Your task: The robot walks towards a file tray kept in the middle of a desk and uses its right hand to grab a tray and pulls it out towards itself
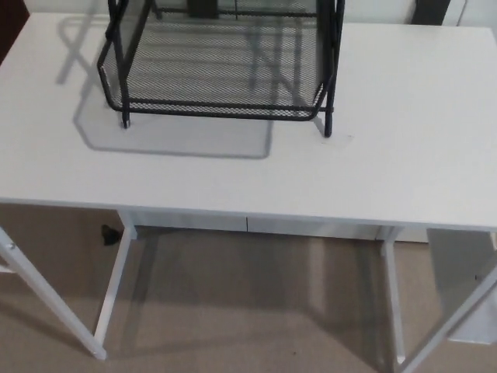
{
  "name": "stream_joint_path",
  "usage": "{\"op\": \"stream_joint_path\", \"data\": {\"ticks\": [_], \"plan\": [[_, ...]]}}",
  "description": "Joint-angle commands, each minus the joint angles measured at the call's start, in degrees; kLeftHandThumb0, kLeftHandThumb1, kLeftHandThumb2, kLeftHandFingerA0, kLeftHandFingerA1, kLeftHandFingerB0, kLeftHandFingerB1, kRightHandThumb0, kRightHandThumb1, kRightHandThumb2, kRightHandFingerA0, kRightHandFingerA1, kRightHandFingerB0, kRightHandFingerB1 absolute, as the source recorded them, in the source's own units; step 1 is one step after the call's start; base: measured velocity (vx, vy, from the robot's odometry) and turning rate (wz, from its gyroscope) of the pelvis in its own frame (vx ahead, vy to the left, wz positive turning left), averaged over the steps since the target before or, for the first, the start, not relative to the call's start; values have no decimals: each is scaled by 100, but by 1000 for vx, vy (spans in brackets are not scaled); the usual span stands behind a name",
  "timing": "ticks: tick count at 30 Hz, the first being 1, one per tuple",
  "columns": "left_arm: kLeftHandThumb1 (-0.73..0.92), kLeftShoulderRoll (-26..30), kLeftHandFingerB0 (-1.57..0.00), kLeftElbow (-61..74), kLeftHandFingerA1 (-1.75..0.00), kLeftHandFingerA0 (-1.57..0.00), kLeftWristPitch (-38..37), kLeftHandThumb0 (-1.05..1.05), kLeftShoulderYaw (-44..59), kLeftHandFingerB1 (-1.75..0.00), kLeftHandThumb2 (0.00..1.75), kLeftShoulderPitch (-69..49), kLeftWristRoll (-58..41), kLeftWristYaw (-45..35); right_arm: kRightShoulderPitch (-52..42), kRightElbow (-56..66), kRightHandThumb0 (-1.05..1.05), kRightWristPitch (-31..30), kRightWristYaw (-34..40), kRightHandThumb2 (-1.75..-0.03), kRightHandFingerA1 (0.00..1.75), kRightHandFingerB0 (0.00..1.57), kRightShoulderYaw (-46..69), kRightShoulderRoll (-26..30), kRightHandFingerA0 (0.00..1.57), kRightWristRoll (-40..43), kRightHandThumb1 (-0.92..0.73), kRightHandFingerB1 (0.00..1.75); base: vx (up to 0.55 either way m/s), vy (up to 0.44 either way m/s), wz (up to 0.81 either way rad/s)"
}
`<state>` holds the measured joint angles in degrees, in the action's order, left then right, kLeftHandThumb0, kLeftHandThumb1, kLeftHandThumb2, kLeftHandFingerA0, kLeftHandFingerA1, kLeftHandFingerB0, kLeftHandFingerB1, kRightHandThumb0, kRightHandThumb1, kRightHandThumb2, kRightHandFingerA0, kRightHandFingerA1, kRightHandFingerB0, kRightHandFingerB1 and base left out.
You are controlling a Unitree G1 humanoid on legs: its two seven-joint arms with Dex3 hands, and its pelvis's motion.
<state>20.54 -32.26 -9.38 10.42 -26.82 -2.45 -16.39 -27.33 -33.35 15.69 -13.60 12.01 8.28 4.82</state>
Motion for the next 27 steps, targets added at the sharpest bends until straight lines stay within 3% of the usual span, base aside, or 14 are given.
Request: {"op": "stream_joint_path", "data": {"ticks": [1,4,6,7,8,11,12,13,16,19,20,23,24,27], "plan": [[65,106,-18,36,-39,-19,-55,-36,46,-35,67,-36,3,-32,22,-68,-36,56,61,-57,53,43,-9,18,61,8,-57,42,19,162,-11],[65,98,-17,-32,-39,-19,-43,-35,47,-36,68,13,6,-27,29,-101,-43,68,14,-76,60,37,-11,36,55,25,-47,51,75,235,-20],[65,109,-19,-1,-39,-21,-53,-36,22,-36,68,7,54,25,107,-291,-36,202,-18,-56,52,43,14,32,60,56,-58,41,55,231,6],[64,110,-19,59,-39,-20,-20,-36,30,-36,67,-19,33,10,104,-297,-43,196,-14,-76,60,37,23,19,55,69,-46,51,79,131,5],[64,93,-19,37,-40,-21,-22,-36,28,-36,67,-10,30,27,95,-288,-36,206,-38,-56,52,43,34,24,61,91,-58,42,88,78,0],[64,100,-19,19,-40,-20,-62,-36,23,-36,67,2,31,11,124,-305,-44,183,2,-76,60,37,1,58,54,13,-46,51,98,18,7],[65,109,-18,18,-40,-20,-81,-36,20,-36,68,-8,31,-9,100,-224,-37,132,35,-56,52,43,-11,54,61,-9,-58,42,100,-61,10],[64,115,-19,-5,-40,-20,-73,-37,21,-36,68,17,49,24,61,-142,-44,160,22,-76,60,37,-24,37,54,-6,-46,52,83,-79,9],[64,99,-20,64,-40,-21,-21,-38,35,-36,69,-23,26,28,74,-168,-36,117,4,-57,51,42,-4,19,59,41,-58,42,43,-104,7],[64,120,-20,37,-40,-21,-57,-36,21,-36,68,-29,46,9,42,-136,-43,140,32,-76,60,37,-24,17,55,3,-47,51,28,-101,5],[65,112,-19,42,-40,-21,-76,-36,32,-36,68,-34,19,-12,-13,-23,-36,113,55,-57,52,43,-57,34,61,-50,-58,42,22,-95,0],[64,99,-20,86,-40,-21,-34,-36,40,-37,68,-54,17,17,33,-84,-37,102,84,-57,53,43,-51,27,61,-45,-58,43,20,-86,0],[64,94,-20,100,-40,-21,-14,-37,39,-37,69,-55,23,36,55,-149,-44,166,86,-76,61,38,-54,34,55,-60,-46,52,0,0,0],[64,118,-21,0,-40,-22,-73,-36,33,-37,68,-27,39,18,15,-80,-37,215,114,-57,52,44,-80,12,62,-86,-58,42,0,0,0]]}}
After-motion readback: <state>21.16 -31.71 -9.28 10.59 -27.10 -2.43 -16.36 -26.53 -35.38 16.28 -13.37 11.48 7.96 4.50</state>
